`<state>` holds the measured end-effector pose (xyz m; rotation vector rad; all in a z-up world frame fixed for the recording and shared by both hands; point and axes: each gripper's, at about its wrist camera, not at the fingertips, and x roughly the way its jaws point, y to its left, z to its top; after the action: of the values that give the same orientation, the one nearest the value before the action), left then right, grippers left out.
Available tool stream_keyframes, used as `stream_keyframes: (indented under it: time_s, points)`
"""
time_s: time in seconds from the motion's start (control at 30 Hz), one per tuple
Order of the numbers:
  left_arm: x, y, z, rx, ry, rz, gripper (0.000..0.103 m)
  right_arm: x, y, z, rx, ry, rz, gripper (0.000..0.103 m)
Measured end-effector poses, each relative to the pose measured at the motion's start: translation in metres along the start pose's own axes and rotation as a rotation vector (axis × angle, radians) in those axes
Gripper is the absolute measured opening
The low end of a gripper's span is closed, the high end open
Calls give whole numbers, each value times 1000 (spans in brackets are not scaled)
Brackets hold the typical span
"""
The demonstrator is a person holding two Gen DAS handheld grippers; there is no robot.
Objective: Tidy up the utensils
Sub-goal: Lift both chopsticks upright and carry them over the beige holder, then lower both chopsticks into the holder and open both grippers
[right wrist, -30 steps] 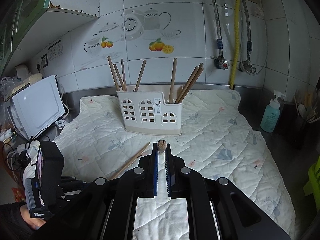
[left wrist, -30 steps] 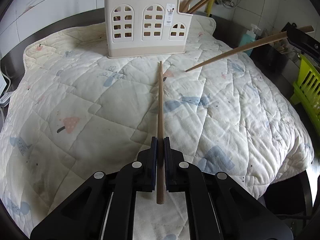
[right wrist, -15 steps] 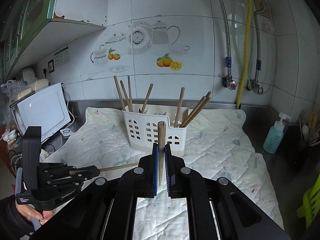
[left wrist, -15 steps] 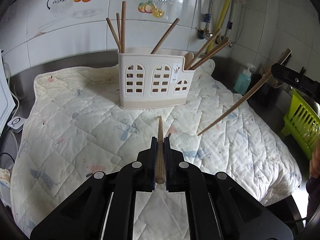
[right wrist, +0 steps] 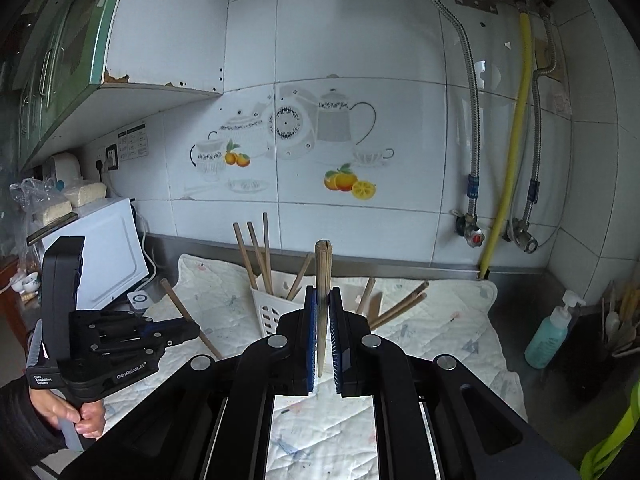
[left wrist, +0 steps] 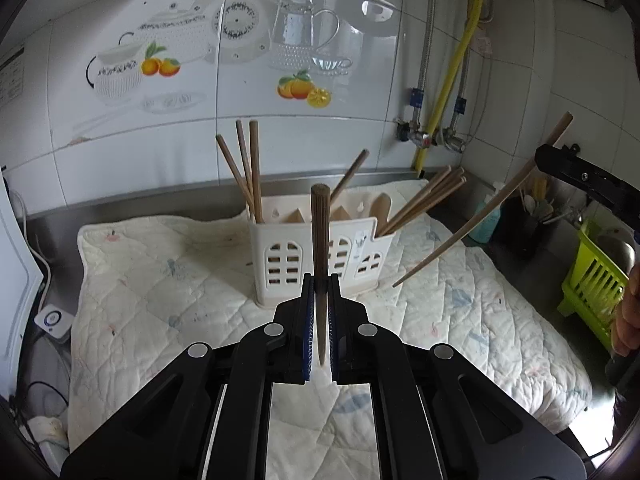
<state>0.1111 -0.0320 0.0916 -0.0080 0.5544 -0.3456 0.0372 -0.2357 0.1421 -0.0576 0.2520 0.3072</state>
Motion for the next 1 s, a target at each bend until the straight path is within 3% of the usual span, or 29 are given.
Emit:
stream_keyframes:
  time_s: [0.3, 0.53, 0.77, 1.0]
  points:
    - [-16, 2, 65, 27, -126, 18, 5, 16, -6, 45, -20, -53, -43, 7]
    - [-18, -1, 110, 45, -227, 51, 5, 44, -15, 60, -25, -34, -83, 7]
    - [1, -1, 134, 60, -264, 94, 5, 70, -20, 56, -32, 9, -95, 7]
    - [27, 6, 139, 48, -233, 107, 5, 90, -22, 47, -41, 58, -95, 7]
